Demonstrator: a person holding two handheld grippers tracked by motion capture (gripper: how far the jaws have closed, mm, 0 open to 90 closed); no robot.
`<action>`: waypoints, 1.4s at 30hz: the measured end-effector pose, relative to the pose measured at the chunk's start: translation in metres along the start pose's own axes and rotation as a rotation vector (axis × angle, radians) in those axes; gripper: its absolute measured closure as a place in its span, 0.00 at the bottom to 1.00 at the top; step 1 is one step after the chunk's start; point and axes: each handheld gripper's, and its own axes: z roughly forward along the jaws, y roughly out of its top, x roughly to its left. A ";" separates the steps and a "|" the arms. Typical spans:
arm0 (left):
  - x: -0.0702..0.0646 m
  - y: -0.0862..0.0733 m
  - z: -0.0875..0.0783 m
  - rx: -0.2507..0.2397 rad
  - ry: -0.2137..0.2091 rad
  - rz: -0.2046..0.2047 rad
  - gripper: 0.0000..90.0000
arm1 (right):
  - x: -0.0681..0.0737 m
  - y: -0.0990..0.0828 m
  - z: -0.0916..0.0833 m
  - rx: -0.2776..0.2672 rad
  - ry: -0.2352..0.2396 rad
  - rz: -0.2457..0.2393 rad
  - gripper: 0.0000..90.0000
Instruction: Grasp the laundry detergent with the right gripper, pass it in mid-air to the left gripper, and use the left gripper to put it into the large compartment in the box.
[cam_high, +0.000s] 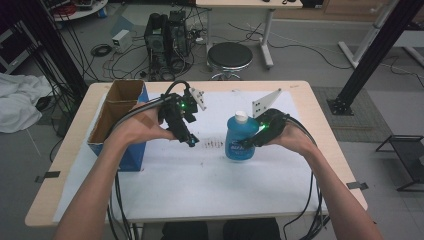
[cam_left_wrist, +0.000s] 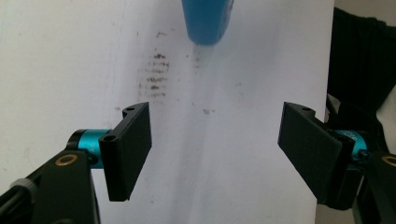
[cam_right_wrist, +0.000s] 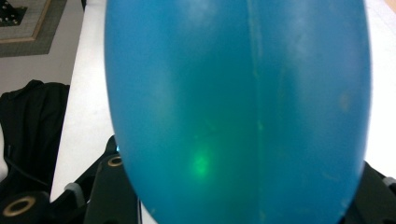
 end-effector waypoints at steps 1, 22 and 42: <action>0.002 0.003 0.000 -0.006 -0.003 0.005 0.29 | 0.000 0.001 0.002 0.000 0.003 -0.003 0.50; 0.003 0.044 0.022 0.021 -0.051 0.040 0.29 | 0.008 0.016 0.032 -0.015 0.070 -0.061 0.50; -0.002 0.060 0.037 -0.003 -0.067 0.045 0.29 | 0.011 0.019 0.036 -0.038 0.065 -0.051 0.50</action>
